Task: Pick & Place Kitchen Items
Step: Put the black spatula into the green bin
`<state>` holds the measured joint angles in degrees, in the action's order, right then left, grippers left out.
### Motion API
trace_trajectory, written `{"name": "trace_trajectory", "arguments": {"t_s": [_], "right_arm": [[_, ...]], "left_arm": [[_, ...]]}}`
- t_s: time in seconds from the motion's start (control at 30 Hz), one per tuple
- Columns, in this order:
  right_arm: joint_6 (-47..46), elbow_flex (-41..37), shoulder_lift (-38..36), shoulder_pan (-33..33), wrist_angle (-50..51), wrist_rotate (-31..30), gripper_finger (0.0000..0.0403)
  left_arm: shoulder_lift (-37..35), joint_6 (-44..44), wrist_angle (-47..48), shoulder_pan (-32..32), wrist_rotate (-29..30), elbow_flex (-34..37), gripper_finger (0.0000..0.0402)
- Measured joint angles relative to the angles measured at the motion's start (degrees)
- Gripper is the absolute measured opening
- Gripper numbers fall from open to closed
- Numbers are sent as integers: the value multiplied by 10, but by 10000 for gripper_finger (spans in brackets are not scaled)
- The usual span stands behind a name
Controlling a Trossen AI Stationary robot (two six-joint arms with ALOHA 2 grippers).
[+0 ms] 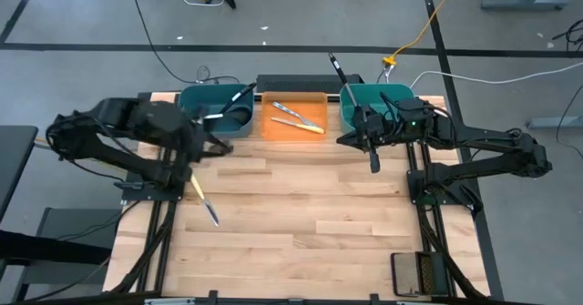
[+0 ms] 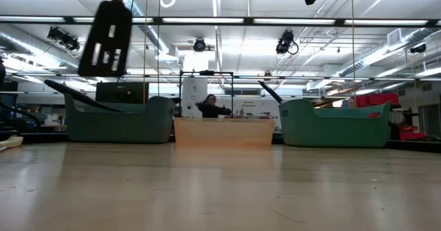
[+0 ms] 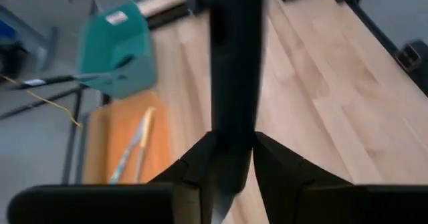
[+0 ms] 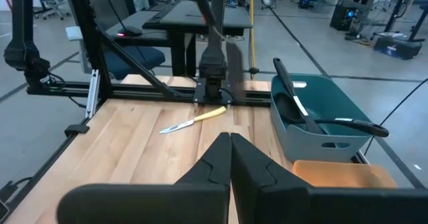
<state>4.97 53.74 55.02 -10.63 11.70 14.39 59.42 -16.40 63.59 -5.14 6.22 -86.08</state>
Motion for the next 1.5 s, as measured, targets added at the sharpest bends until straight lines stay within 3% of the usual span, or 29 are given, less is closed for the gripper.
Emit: {"name": "trace_trajectory", "arguments": {"t_s": [0.27,0.67,1.5], "right_arm": [[0,0,0,0,-6,0,5],[0,0,0,0,-6,0,5],[1,0,0,0,-6,0,5]], "left_arm": [[-58,8,-17,12,22,-1,6],[-66,23,-17,16,61,-1,8],[-30,57,-4,16,64,0,5]]}}
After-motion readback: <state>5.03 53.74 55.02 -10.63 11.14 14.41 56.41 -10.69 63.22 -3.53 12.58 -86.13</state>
